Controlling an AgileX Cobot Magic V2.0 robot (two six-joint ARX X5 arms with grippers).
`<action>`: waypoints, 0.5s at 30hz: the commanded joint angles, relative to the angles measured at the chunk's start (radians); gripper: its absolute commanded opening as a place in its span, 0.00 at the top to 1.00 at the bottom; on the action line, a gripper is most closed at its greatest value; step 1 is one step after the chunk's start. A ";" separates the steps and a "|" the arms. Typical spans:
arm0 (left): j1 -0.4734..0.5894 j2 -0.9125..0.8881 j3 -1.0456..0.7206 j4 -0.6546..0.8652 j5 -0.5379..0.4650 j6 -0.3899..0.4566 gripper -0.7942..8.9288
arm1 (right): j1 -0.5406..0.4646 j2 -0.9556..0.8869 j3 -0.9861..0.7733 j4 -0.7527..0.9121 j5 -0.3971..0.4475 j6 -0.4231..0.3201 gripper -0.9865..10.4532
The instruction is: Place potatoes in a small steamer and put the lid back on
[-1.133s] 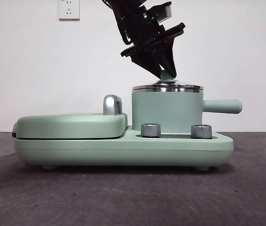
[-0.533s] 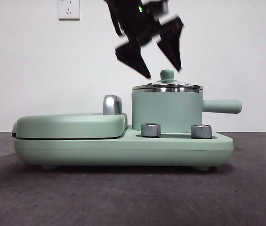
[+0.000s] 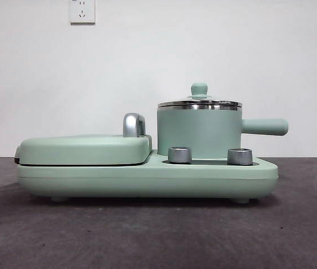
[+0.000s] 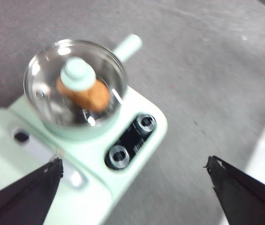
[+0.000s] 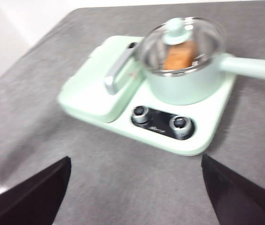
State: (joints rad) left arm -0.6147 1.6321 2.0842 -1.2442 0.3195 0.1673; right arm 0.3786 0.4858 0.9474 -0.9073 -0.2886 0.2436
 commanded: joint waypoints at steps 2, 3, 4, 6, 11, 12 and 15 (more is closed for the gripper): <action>-0.006 -0.122 -0.107 0.006 0.006 -0.004 0.41 | 0.005 0.002 0.012 0.009 -0.012 0.005 0.53; -0.006 -0.166 -0.155 0.010 0.006 -0.004 0.41 | 0.005 0.002 0.012 0.009 -0.018 0.005 0.53; -0.006 -0.212 -0.210 0.019 0.006 -0.004 0.41 | 0.005 0.002 0.012 0.009 -0.030 0.005 0.53; -0.006 -0.296 -0.316 0.046 0.006 -0.005 0.41 | 0.005 0.003 0.012 0.010 -0.049 0.002 0.53; 0.004 -0.518 -0.606 0.157 0.006 -0.079 0.41 | 0.005 0.003 0.012 0.010 -0.091 -0.025 0.53; 0.006 -0.567 -0.669 0.195 0.006 -0.107 0.41 | 0.005 0.003 0.012 0.010 -0.092 -0.027 0.53; 0.007 -0.698 -0.835 0.314 0.006 -0.193 0.41 | 0.005 0.003 0.012 0.010 -0.092 -0.027 0.53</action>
State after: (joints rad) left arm -0.6041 0.9588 1.2827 -0.9733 0.3202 0.0479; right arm 0.3786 0.4858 0.9474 -0.9077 -0.3752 0.2317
